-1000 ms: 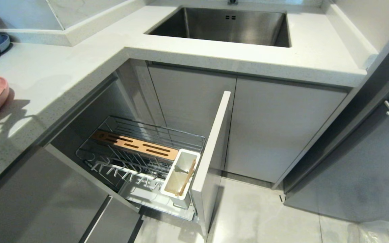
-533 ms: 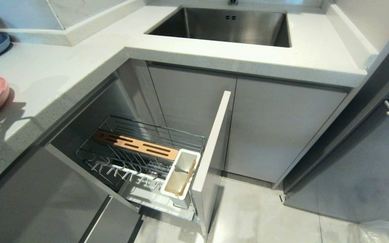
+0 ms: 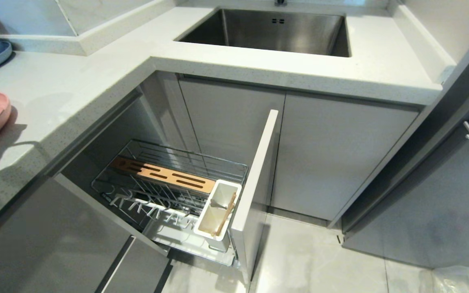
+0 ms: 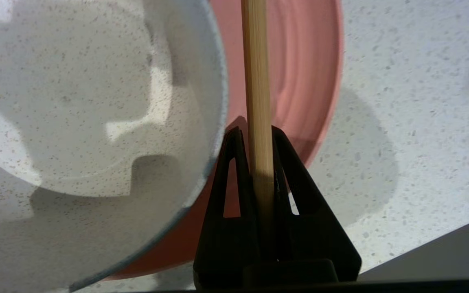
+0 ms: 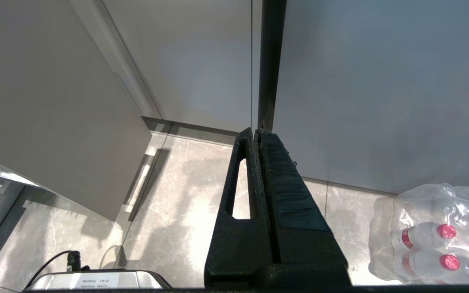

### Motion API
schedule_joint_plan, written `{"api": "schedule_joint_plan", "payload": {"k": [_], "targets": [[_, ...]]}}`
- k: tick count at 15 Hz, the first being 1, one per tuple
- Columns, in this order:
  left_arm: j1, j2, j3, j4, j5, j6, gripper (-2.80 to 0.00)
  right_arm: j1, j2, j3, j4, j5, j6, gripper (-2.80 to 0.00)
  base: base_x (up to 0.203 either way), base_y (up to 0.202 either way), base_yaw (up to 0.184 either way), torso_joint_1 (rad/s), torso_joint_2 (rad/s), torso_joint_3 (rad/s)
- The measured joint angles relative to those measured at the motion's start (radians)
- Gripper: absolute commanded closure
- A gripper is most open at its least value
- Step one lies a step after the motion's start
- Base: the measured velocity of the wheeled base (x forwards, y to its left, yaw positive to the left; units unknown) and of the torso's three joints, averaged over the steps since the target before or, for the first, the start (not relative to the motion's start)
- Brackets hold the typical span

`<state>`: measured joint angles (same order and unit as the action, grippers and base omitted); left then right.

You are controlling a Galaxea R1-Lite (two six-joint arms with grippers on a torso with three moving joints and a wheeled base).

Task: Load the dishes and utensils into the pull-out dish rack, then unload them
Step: Take the chopsticks out of the cupboard

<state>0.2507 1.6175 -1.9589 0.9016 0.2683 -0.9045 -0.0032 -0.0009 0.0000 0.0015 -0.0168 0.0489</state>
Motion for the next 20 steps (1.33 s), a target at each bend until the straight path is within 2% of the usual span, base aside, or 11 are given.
{"api": "schedule_joint_plan", "payload": {"k": [14,15,20], "targets": [[0.024,0.015,0.0,0.009,-0.014,-0.017,0.0,0.0,0.0,0.0,0.0,0.0,0.0,0.0,0.0,0.0,0.0,0.0,0.0,0.0],[0.025,0.015,0.0,0.009,-0.014,-0.017,-2.8,0.0,0.0,0.0,0.0,0.0,0.0,0.0,0.0,0.0,0.0,0.0,0.0,0.0],[0.024,0.015,-0.001,0.005,-0.014,-0.018,-2.8,0.0,0.0,0.0,0.0,0.0,0.0,0.0,0.0,0.0,0.0,0.0,0.0,0.0]]}}
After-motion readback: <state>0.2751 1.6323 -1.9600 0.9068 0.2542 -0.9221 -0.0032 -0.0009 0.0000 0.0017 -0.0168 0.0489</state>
